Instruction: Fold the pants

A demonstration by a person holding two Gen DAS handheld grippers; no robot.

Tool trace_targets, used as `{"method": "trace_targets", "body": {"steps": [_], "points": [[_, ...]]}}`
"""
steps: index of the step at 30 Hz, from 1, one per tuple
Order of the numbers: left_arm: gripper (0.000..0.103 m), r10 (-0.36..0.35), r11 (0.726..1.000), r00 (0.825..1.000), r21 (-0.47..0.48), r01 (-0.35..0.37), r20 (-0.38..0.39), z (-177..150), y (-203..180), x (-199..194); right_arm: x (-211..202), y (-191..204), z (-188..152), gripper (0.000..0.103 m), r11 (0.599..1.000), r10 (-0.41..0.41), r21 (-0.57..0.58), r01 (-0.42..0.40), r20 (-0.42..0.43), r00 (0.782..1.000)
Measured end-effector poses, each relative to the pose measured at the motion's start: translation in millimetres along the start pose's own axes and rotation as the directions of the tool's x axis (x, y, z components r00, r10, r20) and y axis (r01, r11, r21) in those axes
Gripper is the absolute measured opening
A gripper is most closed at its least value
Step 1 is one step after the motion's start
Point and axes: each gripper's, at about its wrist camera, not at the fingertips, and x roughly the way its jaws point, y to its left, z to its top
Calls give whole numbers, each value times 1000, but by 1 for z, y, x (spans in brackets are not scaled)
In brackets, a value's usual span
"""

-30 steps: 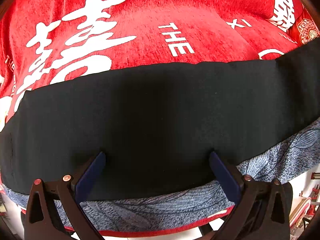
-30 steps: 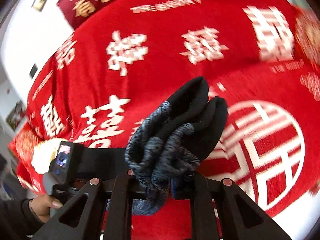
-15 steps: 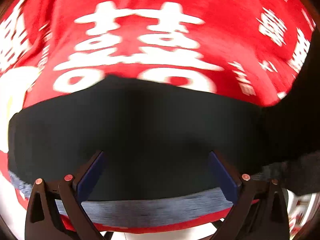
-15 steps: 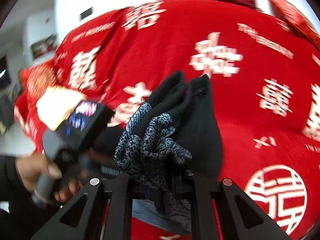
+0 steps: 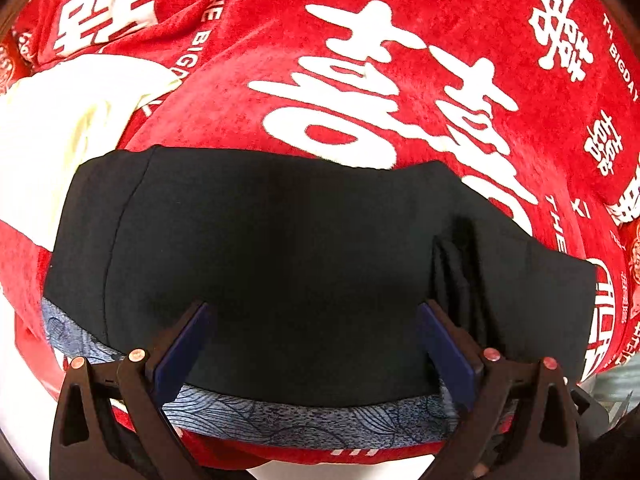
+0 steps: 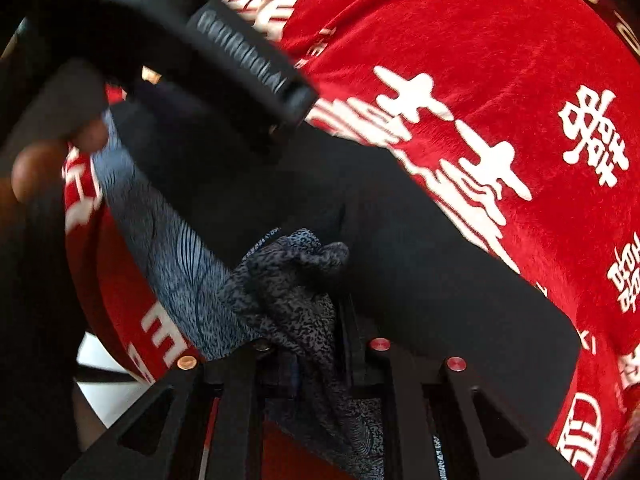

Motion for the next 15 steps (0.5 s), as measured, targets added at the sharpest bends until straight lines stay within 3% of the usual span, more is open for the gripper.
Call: {"method": "trace_targets", "body": {"steps": [3, 4, 9, 12, 15], "points": [[101, -31, 999, 999, 16, 30, 8, 2, -10, -4, -11, -1, -2, 75, 1000, 31, -1, -31, -10, 999], [101, -36, 999, 999, 24, 35, 16, 4, -15, -7, -21, -2, -4, 80, 999, 31, 7, -31, 12, 999], [101, -88, 993, 995, 81, 84, 53, 4, -44, -28, -88, -26, -32, 80, 991, 55, 114, -71, 139, 989], [101, -133, 982, 990, 142, 124, 51, -2, -73, -33, -101, -65, -65, 80, 966, 56, 242, -89, 139, 989], [101, -152, 963, 988, 226, 144, 19, -17, -110, -27, -97, -96, -97, 80, 922, 137, 349, -168, 112, 984]]}}
